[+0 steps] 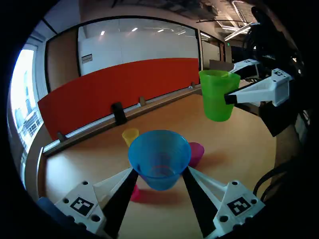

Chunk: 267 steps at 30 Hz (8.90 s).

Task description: Pour water

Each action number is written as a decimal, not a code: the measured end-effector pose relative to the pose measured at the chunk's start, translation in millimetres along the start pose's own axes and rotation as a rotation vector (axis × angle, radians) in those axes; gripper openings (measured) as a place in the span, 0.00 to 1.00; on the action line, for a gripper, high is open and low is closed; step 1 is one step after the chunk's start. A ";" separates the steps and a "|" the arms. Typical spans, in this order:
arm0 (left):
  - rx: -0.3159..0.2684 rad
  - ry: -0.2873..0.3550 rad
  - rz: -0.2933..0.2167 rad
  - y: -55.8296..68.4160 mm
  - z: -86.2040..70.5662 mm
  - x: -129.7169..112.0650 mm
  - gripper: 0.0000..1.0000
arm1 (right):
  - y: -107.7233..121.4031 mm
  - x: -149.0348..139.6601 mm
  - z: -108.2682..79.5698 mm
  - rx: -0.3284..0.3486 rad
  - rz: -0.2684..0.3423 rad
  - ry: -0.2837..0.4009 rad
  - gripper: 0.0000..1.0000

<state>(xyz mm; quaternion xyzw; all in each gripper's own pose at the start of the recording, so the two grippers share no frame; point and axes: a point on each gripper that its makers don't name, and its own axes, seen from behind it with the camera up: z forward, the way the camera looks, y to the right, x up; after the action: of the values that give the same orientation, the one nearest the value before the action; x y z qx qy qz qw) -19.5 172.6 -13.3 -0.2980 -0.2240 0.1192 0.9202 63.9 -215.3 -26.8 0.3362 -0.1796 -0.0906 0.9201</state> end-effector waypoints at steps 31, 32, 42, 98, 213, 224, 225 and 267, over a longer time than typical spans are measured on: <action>-0.096 -0.141 -0.010 17.1 73.7 -101.0 0.78 | 34.7 -12.6 20.1 -0.045 0.023 -0.006 0.87; -0.099 -0.143 -0.010 17.8 75.4 -102.9 0.78 | 35.4 -12.8 20.7 -0.045 0.022 -0.007 0.87; -0.114 -0.166 -0.005 18.9 91.5 -119.9 0.78 | 38.7 -13.0 26.4 -0.042 0.019 -0.012 0.87; -0.059 -0.173 -0.020 12.5 78.8 -144.5 0.91 | 70.7 -31.0 35.8 -0.095 0.041 -0.018 0.87; 0.231 -0.108 -0.295 -23.3 -53.6 -135.5 0.91 | 164.2 -204.5 192.2 -0.032 0.060 -0.345 0.88; 0.232 -0.104 -0.292 -26.6 -53.9 -133.8 0.91 | 163.9 -203.6 180.3 -0.017 0.048 -0.383 0.88; 0.233 -0.103 -0.292 -27.0 -54.0 -133.4 0.91 | 163.7 -203.8 178.6 -0.015 0.046 -0.386 0.88; 0.396 -0.059 -0.344 -66.5 -76.1 -121.5 0.91 | 156.0 -165.3 45.6 -0.149 0.120 -0.263 0.88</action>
<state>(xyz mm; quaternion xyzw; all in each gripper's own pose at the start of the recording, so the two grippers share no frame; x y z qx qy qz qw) -82.9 39.2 -69.7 -0.0660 -0.2703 0.0111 0.9605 -98.7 -76.4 62.6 0.2408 -0.3109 -0.0915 0.9148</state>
